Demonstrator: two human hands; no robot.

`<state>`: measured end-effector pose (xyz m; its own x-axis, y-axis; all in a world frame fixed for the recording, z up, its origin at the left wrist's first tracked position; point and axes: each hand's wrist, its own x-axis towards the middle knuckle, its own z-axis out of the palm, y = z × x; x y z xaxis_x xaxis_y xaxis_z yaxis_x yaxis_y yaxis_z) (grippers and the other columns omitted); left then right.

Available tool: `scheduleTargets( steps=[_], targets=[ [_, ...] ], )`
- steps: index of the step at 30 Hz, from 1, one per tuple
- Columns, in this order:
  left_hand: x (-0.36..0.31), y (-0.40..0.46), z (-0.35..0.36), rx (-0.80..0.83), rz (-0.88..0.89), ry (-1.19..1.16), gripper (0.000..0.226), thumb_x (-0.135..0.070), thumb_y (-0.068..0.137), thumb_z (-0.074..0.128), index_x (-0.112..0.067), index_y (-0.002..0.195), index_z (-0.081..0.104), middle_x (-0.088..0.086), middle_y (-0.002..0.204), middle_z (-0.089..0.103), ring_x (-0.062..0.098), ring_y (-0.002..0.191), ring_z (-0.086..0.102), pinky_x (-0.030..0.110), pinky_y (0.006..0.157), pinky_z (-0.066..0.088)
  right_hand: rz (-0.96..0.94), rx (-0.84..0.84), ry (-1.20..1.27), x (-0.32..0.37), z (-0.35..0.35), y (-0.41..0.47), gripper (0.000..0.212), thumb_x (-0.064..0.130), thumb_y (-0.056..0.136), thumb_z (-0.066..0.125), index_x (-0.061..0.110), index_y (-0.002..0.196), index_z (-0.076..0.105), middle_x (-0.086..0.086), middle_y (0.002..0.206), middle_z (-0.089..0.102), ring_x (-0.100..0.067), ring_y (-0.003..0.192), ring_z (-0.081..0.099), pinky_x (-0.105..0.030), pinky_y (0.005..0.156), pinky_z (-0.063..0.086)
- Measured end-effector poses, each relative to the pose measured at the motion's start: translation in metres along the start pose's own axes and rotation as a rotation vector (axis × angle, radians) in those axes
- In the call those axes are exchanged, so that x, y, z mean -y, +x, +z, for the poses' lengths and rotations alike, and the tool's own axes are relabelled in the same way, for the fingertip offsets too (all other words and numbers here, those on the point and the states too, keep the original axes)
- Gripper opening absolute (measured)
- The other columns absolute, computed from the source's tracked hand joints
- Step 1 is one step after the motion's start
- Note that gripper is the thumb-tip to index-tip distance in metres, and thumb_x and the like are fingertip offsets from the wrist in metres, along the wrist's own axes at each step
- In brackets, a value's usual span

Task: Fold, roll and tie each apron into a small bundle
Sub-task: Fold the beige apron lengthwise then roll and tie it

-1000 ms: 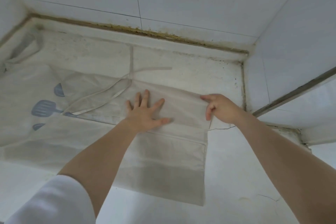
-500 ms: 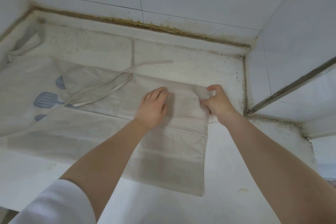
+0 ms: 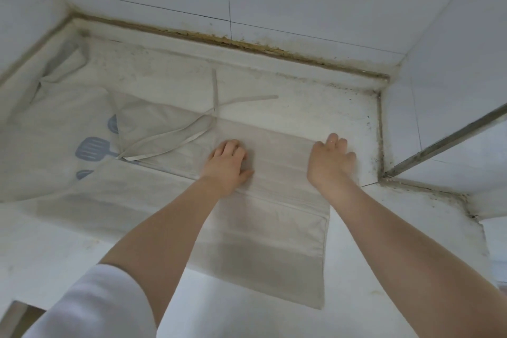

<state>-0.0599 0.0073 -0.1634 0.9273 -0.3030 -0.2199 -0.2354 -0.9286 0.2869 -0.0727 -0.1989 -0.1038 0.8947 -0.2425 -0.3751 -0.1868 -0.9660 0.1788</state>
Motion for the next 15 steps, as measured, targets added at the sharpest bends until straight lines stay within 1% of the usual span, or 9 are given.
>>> scheduleTargets(
  steps=[1,2,4,6,8,10,13,14,15],
  targets=[
    [0.001,0.002,0.000,0.034,0.017,-0.014,0.041,-0.032,0.094,0.048,-0.015,0.131,0.041,0.003,0.151,0.020,0.023,0.142,0.012,0.032,0.113,0.017,-0.090,-0.127,0.038,0.013,-0.001,-0.004,0.047,0.011,0.083,0.052,0.011,0.129,0.042,-0.011,0.138,0.028,-0.029,0.125,0.030,-0.037,0.098,0.033],
    [0.003,0.002,-0.002,0.055,0.044,-0.038,0.041,-0.024,0.095,0.047,-0.012,0.133,0.041,0.005,0.152,0.020,0.024,0.143,0.012,0.029,0.113,0.016,-0.219,-0.197,0.122,0.027,0.002,-0.005,0.047,0.011,0.084,0.051,0.011,0.130,0.040,-0.013,0.143,0.025,-0.030,0.128,0.028,-0.038,0.101,0.031],
    [0.008,0.003,-0.007,0.074,0.110,-0.146,0.043,-0.007,0.093,0.044,-0.005,0.136,0.041,0.010,0.152,0.026,0.026,0.141,0.022,0.025,0.111,0.016,-0.495,-0.154,0.287,0.053,0.007,-0.011,0.053,0.014,0.091,0.047,0.008,0.141,0.031,-0.013,0.154,0.016,-0.028,0.140,0.019,-0.035,0.111,0.022],
    [0.009,0.001,-0.017,0.095,0.113,-0.291,0.045,0.001,0.091,0.043,0.000,0.136,0.041,0.017,0.143,0.041,0.030,0.131,0.041,0.026,0.105,0.026,-0.660,-0.085,0.275,0.071,0.017,-0.012,0.066,0.026,0.097,0.043,0.010,0.151,0.008,-0.007,0.159,0.005,-0.022,0.146,0.006,-0.033,0.117,0.008],
    [0.018,0.000,-0.030,0.031,0.097,-0.322,0.042,-0.003,0.092,0.041,-0.003,0.133,0.047,0.017,0.133,0.051,0.031,0.119,0.051,0.032,0.099,0.037,-0.614,-0.015,0.282,0.081,0.026,-0.005,0.074,0.041,0.098,0.037,0.015,0.151,-0.008,-0.004,0.160,-0.005,-0.018,0.147,-0.003,-0.034,0.119,0.002],
    [0.035,-0.001,-0.038,-0.095,0.080,-0.281,0.042,-0.015,0.089,0.035,-0.007,0.125,0.054,0.015,0.131,0.051,0.032,0.117,0.051,0.039,0.097,0.041,-0.510,0.055,0.199,0.083,0.034,0.003,0.073,0.052,0.097,0.028,0.020,0.150,-0.011,0.000,0.158,-0.015,-0.016,0.146,-0.011,-0.036,0.118,-0.002],
    [0.073,-0.003,-0.043,-0.088,0.016,-0.083,0.036,-0.019,0.090,0.043,-0.011,0.123,0.057,0.012,0.148,0.032,0.032,0.136,0.029,0.038,0.109,0.027,-0.420,0.098,0.013,0.078,0.034,0.008,0.071,0.061,0.094,0.020,0.030,0.150,-0.012,0.003,0.156,-0.023,-0.018,0.145,-0.016,-0.042,0.118,-0.004],
    [0.087,-0.005,-0.044,-0.103,-0.002,-0.049,0.035,-0.024,0.091,0.043,-0.011,0.118,0.060,0.012,0.148,0.032,0.032,0.138,0.026,0.040,0.109,0.025,-0.378,0.098,-0.025,0.078,0.031,0.009,0.070,0.061,0.094,0.019,0.032,0.150,-0.012,0.003,0.156,-0.023,-0.018,0.145,-0.015,-0.046,0.117,-0.006],
    [0.100,-0.007,-0.046,-0.158,0.002,-0.019,0.037,-0.030,0.089,0.041,-0.010,0.109,0.065,0.014,0.141,0.042,0.034,0.135,0.032,0.044,0.106,0.029,-0.331,0.089,-0.069,0.077,0.027,0.011,0.068,0.061,0.094,0.017,0.032,0.150,-0.012,0.003,0.157,-0.022,-0.019,0.146,-0.014,-0.048,0.116,-0.008]
  ],
)
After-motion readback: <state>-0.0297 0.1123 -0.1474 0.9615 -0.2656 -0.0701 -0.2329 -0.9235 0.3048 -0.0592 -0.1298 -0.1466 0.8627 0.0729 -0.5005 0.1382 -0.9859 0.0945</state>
